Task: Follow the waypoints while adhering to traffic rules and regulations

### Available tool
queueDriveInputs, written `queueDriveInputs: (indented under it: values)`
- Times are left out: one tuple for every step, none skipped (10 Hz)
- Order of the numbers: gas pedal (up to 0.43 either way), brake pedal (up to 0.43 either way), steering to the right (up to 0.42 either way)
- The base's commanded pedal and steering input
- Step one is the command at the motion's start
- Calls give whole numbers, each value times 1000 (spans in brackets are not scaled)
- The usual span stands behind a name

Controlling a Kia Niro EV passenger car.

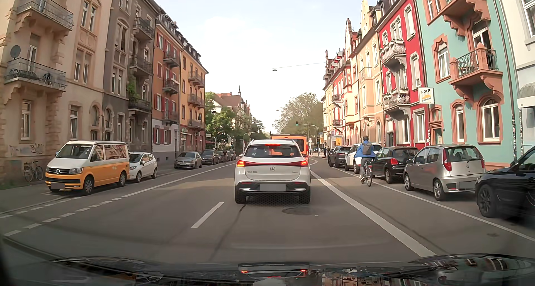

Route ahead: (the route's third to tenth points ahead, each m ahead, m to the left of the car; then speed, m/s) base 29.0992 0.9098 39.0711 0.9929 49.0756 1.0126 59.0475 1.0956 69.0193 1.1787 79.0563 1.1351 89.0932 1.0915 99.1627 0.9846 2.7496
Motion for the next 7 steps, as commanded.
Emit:
queueDriveInputs:
  values:
    - [0,177,8]
    - [0,183,6]
    - [0,183,5]
    - [0,189,5]
    - [0,189,5]
    - [0,195,5]
    - [0,189,4]
